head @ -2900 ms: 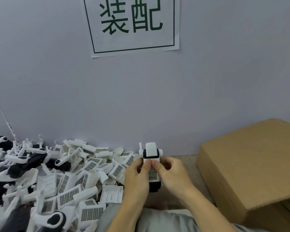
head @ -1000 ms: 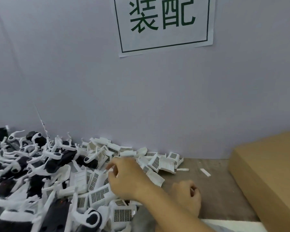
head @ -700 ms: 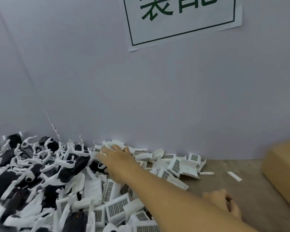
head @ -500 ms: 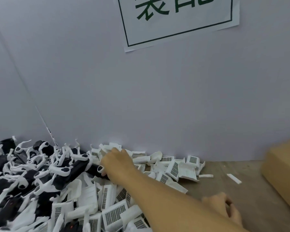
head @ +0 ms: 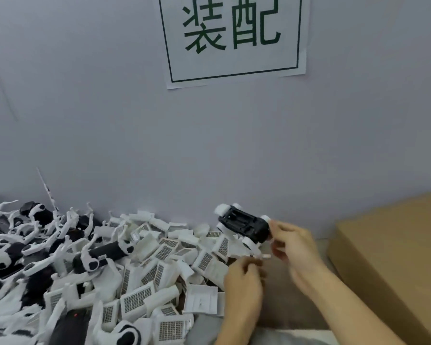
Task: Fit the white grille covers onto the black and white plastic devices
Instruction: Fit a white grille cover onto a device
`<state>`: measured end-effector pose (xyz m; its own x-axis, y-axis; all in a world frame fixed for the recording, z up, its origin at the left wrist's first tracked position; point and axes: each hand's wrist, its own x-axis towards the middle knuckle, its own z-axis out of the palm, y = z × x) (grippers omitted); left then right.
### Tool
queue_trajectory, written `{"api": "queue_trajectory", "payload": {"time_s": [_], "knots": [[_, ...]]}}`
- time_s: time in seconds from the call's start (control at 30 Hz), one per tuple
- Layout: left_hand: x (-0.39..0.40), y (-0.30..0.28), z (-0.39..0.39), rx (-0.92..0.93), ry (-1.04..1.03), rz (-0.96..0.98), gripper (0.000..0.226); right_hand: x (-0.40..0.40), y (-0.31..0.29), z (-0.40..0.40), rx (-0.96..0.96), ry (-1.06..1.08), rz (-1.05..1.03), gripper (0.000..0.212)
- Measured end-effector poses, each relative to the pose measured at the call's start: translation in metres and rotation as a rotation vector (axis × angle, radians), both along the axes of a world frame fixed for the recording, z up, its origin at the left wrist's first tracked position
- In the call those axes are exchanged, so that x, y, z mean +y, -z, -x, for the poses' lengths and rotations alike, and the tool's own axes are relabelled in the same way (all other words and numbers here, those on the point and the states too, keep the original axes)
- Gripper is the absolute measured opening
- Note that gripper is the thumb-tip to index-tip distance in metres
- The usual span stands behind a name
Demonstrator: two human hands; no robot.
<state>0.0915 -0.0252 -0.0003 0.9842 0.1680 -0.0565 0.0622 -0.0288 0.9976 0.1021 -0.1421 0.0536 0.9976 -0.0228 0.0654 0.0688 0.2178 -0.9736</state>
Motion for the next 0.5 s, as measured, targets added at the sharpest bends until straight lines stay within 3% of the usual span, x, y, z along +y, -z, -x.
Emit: {"api": "queue_trajectory", "payload": {"time_s": [0.07, 0.17, 0.3, 0.4, 0.5], "knots": [[-0.008, -0.002, 0.013, -0.065, -0.097, 0.193, 0.036, -0.019, 0.023, 0.009, 0.065, 0.01, -0.014, 0.027], [-0.018, -0.008, 0.027, -0.119, -0.108, 0.338, 0.062, -0.03, 0.038, 0.015, 0.057, -0.043, 0.064, 0.035], [-0.012, -0.008, 0.024, -0.131, -0.164, 0.467, 0.039, -0.025, 0.039, 0.015, -0.014, -0.193, 0.164, 0.034], [-0.012, -0.005, 0.023, -0.187, -0.266, 0.444, 0.042, -0.015, 0.045, 0.02, -0.171, -0.144, 0.434, 0.023], [-0.01, -0.006, 0.024, -0.238, -0.34, 0.368, 0.029, -0.008, 0.042, 0.027, -0.306, -0.197, 0.529, 0.03]]}}
